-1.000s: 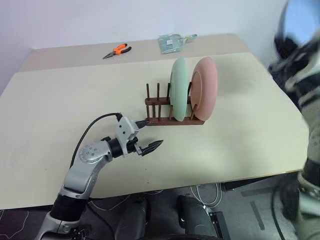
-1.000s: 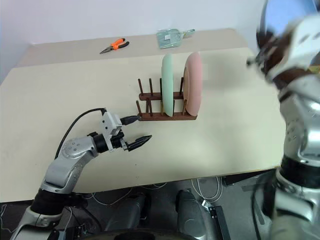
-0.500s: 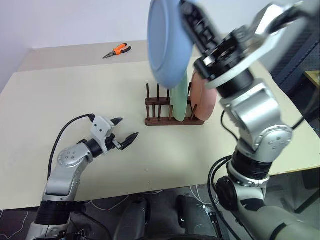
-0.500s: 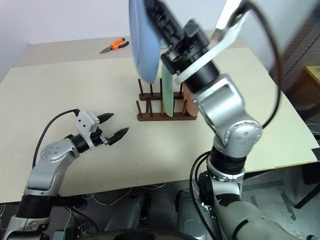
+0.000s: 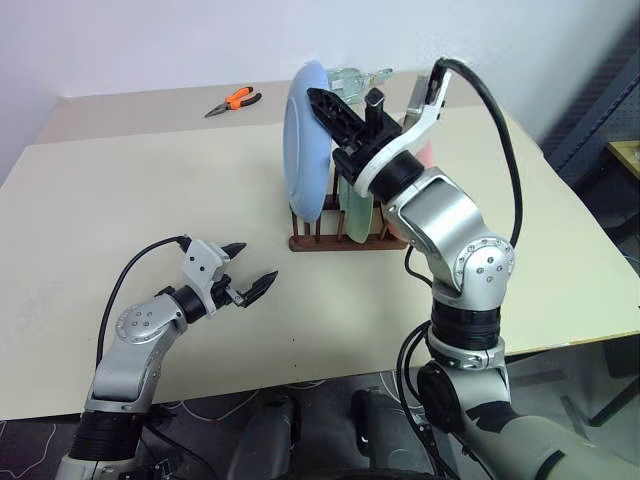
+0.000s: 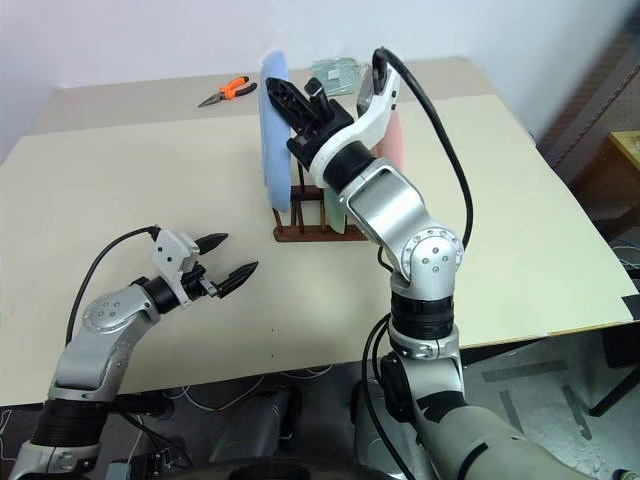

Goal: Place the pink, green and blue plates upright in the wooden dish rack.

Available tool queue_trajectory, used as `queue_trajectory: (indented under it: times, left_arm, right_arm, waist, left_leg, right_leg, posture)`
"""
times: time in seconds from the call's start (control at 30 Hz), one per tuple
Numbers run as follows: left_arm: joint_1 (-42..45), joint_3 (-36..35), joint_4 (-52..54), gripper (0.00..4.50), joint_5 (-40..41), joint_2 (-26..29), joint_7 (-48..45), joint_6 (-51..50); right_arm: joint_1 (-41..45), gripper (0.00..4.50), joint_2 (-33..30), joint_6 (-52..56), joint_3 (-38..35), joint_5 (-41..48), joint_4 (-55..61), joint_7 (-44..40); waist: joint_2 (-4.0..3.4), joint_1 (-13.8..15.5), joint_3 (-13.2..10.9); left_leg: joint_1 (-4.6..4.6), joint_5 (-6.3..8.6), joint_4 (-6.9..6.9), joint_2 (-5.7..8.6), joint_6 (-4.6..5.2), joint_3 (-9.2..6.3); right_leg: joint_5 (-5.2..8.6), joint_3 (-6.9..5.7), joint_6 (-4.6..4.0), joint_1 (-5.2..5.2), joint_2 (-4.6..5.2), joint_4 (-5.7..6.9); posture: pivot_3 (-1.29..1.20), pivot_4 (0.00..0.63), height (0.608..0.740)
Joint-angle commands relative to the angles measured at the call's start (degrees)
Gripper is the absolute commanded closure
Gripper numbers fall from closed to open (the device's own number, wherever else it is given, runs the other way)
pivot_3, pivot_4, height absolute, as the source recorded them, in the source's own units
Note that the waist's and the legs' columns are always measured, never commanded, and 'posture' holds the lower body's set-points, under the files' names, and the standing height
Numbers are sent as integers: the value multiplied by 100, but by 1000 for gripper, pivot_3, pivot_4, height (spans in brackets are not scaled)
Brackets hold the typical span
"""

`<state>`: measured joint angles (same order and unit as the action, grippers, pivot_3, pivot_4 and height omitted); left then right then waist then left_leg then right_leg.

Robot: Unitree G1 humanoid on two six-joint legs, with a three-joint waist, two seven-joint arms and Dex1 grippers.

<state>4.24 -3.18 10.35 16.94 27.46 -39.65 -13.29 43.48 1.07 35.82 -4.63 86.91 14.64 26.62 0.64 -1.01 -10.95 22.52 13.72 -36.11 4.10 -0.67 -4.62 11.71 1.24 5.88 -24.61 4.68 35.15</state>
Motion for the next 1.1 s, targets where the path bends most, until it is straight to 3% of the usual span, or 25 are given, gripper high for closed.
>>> queue_trajectory:
  times: [0.03,0.27,0.37,0.53,0.8,0.93,1.03,1.1]
  left_arm:
    - [46,-52,157,0,101,29,-61,46]
    - [69,-12,97,0,58,8,-114,92]
    - [65,1,112,0,43,1,-117,89]
    - [50,15,170,0,31,-7,-86,47]
    - [39,54,300,0,36,-37,-4,-59]
    - [59,68,390,0,40,-42,51,-144]
    - [62,89,434,0,31,-51,90,-181]
    - [30,9,403,0,-56,-35,201,-91]
  right_arm:
    - [138,4444,26,-76,-29,-125,138,43]
    - [203,4444,11,-44,-74,-318,8,66]
    - [352,3460,-45,-48,-83,-608,-188,11]
    - [560,960,-163,65,-109,-939,-407,-161]
    - [1055,960,-809,397,29,-1701,-215,-1119]
    - [1204,960,-1838,404,-42,-2358,171,-2196]
    - [1144,960,-2165,368,-116,-2588,227,-2579]
    - [128,960,-3713,19,-742,-3633,64,-3525]
  waist:
    - [0,-1,0]
    - [0,-2,0]
    - [0,-6,0]
    - [0,-7,0]
    - [-1,-5,-1]
    - [0,31,-2]
    - [1,12,-1]
    - [14,86,2]
  left_leg:
    - [0,0,0,0,0,0]
    - [0,0,0,0,0,0]
    - [0,0,0,0,0,0]
    - [0,0,1,-1,0,0]
    - [1,0,0,0,0,2]
    - [4,0,0,0,0,1]
    - [7,0,-3,1,1,2]
    - [7,0,-2,0,1,3]
  right_leg:
    - [0,0,0,0,0,0]
    - [0,0,0,0,0,0]
    - [1,0,-1,0,-1,0]
    - [0,-1,0,0,-1,-1]
    - [3,-2,-4,0,-1,-1]
    - [3,-6,-2,1,0,-4]
    - [6,-9,-7,5,3,-13]
    - [10,-5,-13,4,3,-13]
  posture:
    - [0,150,739]
    - [0,150,739]
    - [0,150,739]
    - [0,150,739]
    - [0,150,739]
    - [0,150,739]
    - [0,150,739]
    - [0,150,739]
